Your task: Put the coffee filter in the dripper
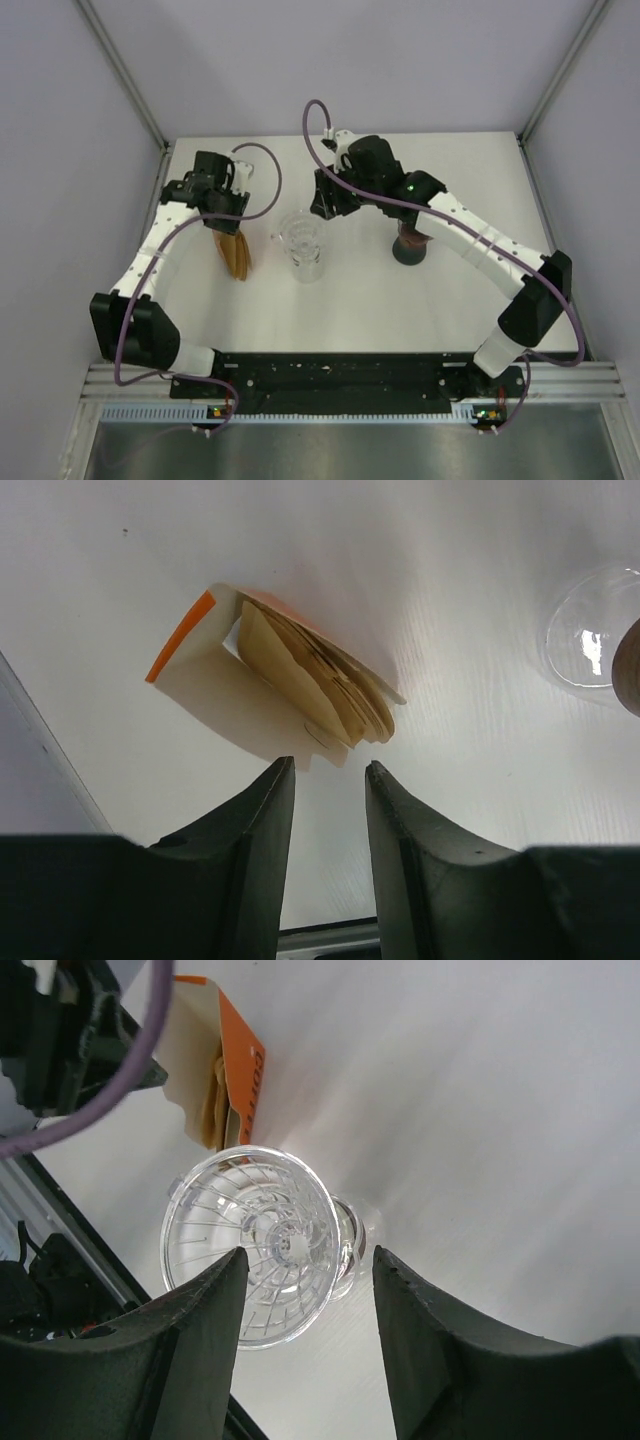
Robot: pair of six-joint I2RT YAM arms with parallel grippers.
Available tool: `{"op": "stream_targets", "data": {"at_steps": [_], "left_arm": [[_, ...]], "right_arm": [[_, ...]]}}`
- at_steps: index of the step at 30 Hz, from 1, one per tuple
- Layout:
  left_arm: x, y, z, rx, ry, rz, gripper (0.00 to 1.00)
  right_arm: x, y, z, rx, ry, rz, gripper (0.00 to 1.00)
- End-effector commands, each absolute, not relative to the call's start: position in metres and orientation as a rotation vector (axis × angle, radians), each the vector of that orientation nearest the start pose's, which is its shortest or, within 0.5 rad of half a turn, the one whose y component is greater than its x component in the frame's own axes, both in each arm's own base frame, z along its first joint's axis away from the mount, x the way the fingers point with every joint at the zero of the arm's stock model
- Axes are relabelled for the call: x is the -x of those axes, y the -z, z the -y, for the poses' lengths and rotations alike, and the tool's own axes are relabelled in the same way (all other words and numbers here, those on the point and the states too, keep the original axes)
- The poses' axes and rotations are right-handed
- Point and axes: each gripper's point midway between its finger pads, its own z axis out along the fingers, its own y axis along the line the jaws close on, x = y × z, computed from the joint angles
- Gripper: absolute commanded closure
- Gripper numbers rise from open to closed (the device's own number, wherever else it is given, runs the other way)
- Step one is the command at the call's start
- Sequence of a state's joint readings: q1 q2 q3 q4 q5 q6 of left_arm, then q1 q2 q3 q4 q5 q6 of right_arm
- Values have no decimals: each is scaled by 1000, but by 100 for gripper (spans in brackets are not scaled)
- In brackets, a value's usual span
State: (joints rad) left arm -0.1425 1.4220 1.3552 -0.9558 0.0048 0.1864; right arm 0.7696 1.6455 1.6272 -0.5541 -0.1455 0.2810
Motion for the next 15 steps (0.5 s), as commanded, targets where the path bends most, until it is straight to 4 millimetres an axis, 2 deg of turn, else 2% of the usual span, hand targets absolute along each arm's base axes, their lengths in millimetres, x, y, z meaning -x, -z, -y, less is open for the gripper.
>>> {"op": "stream_targets", "data": {"at_steps": [1,8,11,15], "left_arm": [[-343,-172,42,-401,-109,-2515,60],[-348,-150,29,-406,-224,-2560,68],[-345,-137,27,-406,-236,-2593,68],[-339,-121,34,-419,-176,-2638,64]], "right_arm": [[-317,-304,-341,594,-712,-2033,47],[-317,-301,-338,596,-699,-2037,47],[-316,-300,-336,592,-692,-2038,47],[-316,-302,-335,591,-688,-2033,47]]}}
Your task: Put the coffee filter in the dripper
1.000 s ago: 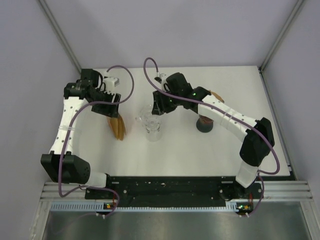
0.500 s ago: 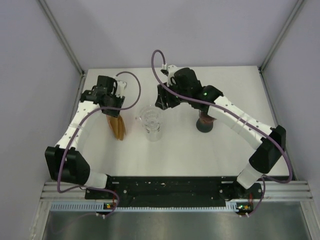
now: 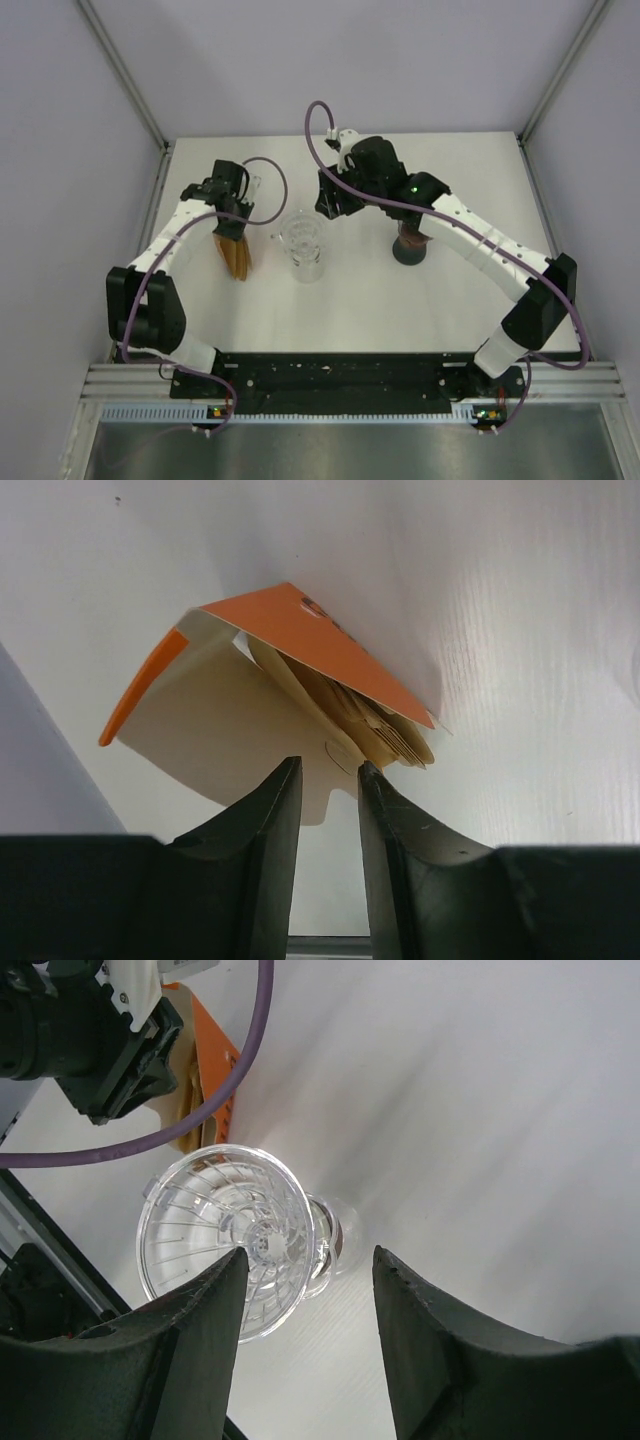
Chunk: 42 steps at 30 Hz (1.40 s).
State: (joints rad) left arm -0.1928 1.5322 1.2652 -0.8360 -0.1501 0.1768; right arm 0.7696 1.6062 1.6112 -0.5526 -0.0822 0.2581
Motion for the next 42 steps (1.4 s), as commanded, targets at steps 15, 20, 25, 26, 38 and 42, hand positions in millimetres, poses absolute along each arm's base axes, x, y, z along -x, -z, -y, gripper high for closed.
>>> {"op": "stream_targets", "data": {"at_steps": [15,20,25,26,38,42], "left_arm": [[-342,-103,29,-404,-220,-2659,60],[-345,-103,29,-377,-215,-2642,58],[-346,-100,18,-359,-280,-2632,61],[-346,-98,16,-359,-290,-2636,62],[-341,-101,6,-331,-311,-2633,71],[-335,-108,6,-334,-302,-2628,64]], "right_arm": [[-313,-298,-337,622,-699,-2035,47],[-312,-298,-336,630,-701,-2033,47],[-309,-300,-339,646,-721,-2028,47],[-309,-299,-339,651,-720,-2028,47],[-308,-302,-341,666,-734,-2015,47],[-307,-301,-341,676,-734,-2015,47]]}}
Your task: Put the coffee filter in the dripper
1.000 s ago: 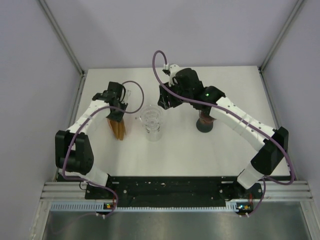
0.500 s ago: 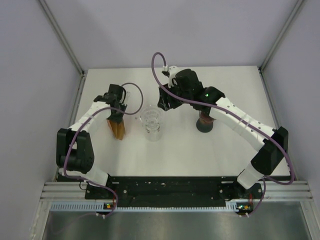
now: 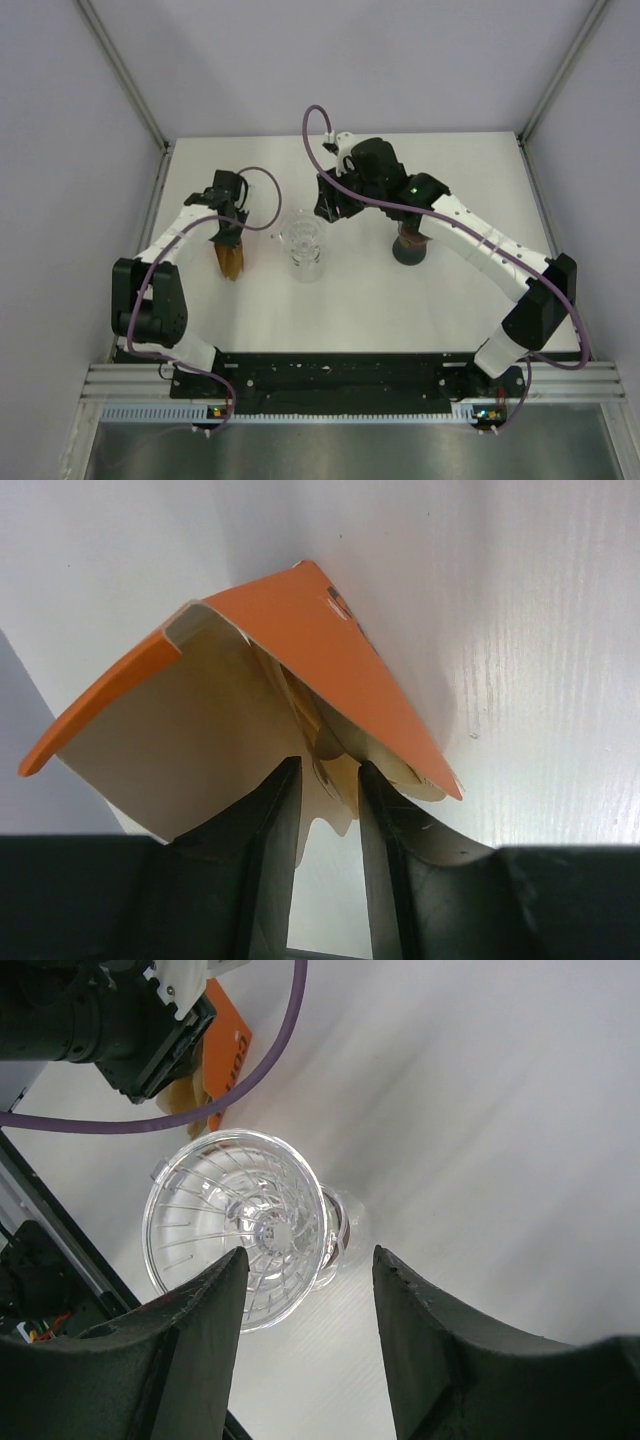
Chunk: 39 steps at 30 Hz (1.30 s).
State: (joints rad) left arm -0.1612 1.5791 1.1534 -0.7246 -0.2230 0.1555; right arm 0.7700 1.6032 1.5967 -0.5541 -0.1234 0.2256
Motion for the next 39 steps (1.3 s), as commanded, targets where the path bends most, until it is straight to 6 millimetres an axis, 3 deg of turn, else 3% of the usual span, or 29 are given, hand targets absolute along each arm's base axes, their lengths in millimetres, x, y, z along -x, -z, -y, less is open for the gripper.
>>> {"op": "stream_targets", "data": {"at_steps": [1,5,13,17,25,31,39], "left_arm": [[-334,-110,5,-335,-300,-2627,62],[-324,-110,6,-349,-250,-2645,56],[-311,-113,15,-409,-153,-2648,55],[-315,-119,4,-413,-241,-2617,53],[-317,-95,0,-416,-255,-2666,54],[-324,-92,-4,-403,-292,-2657,55],[-329,-88,-15,-386,-386,-2639,72]], "right_arm": [[-307,-301,-341,676,-732,-2014,47],[-306,-302,-341,683,-736,-2011,47],[-305,-302,-342,698,-741,-2004,47],[-305,-302,-341,700,-739,-2003,47],[-304,-302,-341,701,-740,-2003,47],[-305,-303,-340,697,-735,-2000,47],[-304,-302,-340,705,-736,-2001,47]]}}
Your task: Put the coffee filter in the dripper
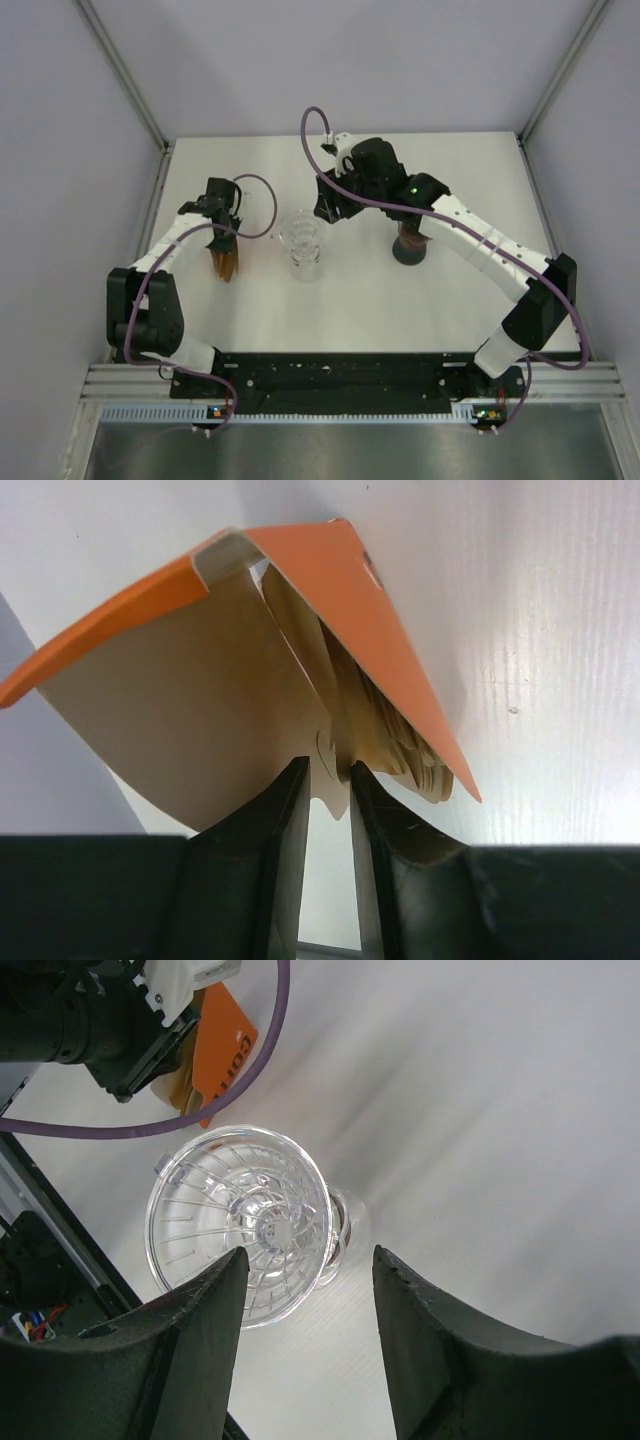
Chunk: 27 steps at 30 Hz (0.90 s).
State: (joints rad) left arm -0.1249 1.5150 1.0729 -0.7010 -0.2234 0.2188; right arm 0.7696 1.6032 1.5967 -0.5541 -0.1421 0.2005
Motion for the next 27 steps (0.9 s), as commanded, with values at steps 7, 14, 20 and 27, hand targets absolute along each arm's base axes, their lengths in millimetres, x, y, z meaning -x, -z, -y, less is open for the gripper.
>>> {"op": "stream_targets", "data": {"at_steps": [7,14,20,27], "left_arm": [[-332,-80,-13,-371,-367,-2647,67],[-336,-79,-1,-334,-254,-2655,67],[-338,-84,1,-292,-201,-2651,69],[-341,-85,0,-244,-156,-2656,90]], "right_arm": [[-304,-300,-341,708,-735,-2004,47],[-303,-300,-340,707,-739,-2006,47],[-302,-301,-340,708,-742,-2004,47],[-303,-296,-341,714,-735,-2013,47]]}}
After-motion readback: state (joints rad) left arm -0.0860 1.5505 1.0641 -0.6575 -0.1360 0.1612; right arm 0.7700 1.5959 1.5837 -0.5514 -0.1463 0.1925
